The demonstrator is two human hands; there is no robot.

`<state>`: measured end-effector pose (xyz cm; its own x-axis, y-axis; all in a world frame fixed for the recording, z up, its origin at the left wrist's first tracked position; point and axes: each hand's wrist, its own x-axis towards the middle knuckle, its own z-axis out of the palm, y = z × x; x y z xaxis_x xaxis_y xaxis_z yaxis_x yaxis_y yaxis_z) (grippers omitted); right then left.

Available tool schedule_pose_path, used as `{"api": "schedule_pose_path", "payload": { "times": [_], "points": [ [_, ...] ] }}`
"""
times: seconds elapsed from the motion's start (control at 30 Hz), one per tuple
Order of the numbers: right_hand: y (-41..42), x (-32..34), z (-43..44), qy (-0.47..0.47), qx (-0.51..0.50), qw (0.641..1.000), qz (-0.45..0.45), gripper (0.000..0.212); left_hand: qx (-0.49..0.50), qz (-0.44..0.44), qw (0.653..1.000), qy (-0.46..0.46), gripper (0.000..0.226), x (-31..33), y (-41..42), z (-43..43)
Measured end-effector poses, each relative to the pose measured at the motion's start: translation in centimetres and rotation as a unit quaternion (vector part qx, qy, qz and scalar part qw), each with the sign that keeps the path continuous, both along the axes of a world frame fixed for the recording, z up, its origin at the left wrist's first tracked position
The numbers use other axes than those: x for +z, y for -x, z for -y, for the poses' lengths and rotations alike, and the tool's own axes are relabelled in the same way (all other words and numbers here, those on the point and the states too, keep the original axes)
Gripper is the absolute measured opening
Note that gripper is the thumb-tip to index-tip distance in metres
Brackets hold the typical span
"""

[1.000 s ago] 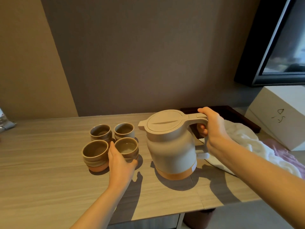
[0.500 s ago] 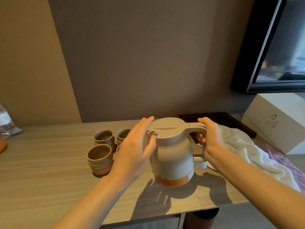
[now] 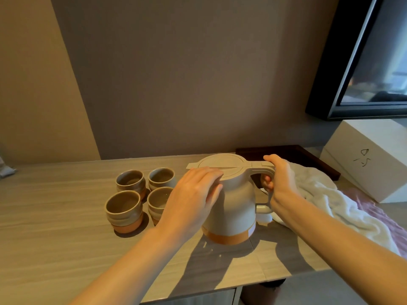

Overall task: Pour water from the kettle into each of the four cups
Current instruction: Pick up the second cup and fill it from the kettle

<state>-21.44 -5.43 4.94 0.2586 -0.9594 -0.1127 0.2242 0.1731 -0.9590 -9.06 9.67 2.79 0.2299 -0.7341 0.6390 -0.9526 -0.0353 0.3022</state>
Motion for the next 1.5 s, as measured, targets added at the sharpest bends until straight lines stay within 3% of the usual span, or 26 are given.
{"api": "schedule_pose_path", "payload": {
  "times": [0.63, 0.8, 0.87, 1.07, 1.3, 1.5],
  "points": [
    [-5.5, -2.2, 5.9, -0.017, 0.007, 1.000, 0.007, 0.025, 0.003, -0.009, 1.000, 0.003, 0.035, -1.9, -5.2, 6.0],
    [-6.2, -2.3, 6.5, -0.015, 0.009, 1.000, 0.007, 0.024, -0.019, -0.128, 0.988, 0.086, 0.028, -2.2, -6.8, 5.5],
    [-6.3, -2.2, 6.8, -0.014, 0.008, 1.000, 0.011, 0.024, 0.031, -0.163, 0.980, 0.113, 0.026, -2.3, -8.2, 5.2],
    [-6.5, -1.7, 7.0, -0.016, 0.001, 1.000, 0.004, 0.023, 0.237, -0.192, 0.950, -0.070, 0.055, -3.4, -13.0, 4.7],
    [-6.4, -1.5, 7.1, -0.013, 0.004, 1.000, -0.003, 0.021, 0.279, -0.153, 0.910, -0.265, 0.092, -3.9, -15.5, 4.1],
    [-6.4, -1.4, 7.0, -0.006, 0.008, 1.000, -0.003, 0.022, 0.288, -0.145, 0.901, -0.289, 0.095, -3.9, -16.2, 4.5]
  ]
}}
